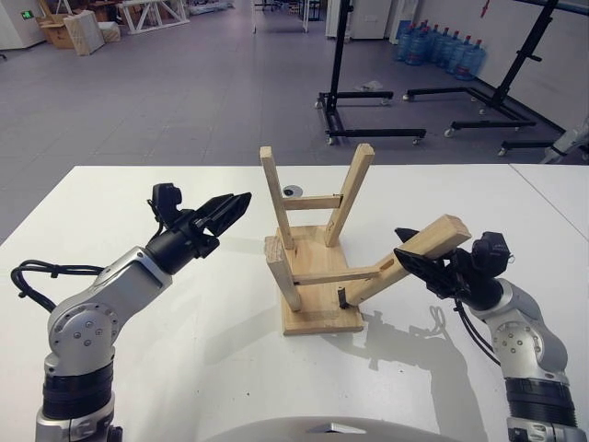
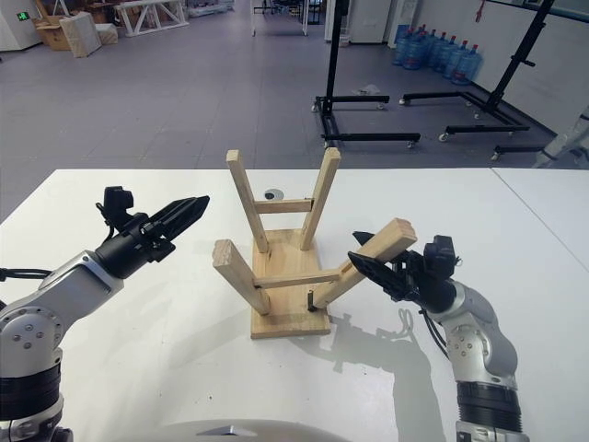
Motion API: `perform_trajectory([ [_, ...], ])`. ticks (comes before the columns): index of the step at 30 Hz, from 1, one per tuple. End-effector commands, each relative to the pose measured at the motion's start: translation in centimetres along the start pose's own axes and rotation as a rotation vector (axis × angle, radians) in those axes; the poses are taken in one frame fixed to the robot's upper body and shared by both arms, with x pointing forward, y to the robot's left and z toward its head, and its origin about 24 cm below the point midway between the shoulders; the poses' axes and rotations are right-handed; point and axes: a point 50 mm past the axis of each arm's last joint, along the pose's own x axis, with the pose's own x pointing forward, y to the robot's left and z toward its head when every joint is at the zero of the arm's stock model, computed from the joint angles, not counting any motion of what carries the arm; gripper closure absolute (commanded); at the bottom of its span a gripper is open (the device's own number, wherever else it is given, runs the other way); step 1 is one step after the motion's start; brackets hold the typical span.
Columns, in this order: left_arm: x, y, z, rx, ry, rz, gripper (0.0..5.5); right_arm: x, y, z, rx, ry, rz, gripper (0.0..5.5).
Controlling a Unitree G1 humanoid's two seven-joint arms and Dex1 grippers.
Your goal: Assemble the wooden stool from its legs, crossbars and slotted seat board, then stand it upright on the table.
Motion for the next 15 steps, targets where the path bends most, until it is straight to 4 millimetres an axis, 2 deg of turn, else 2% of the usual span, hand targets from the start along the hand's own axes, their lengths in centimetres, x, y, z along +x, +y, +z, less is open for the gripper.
perform_trajectory([
  [1,0.11,-0.2,-0.05,0.01,-0.003,-0.009,2.37,0.42,-0.07,0.64,-0.021,0.001,0.032,3.37],
  [9,0.24,-0.3,-0.23,0.01,0.003,-0.017,2.37,0.71,-0.17,0.45,-0.039,0.03,0.056,3.37],
  [15,0.46,-0.34,-0.27,0.009,0.011,-0.019,2.37,1.04,-0.71,1.11,-0.126,0.065,0.056,3.37],
])
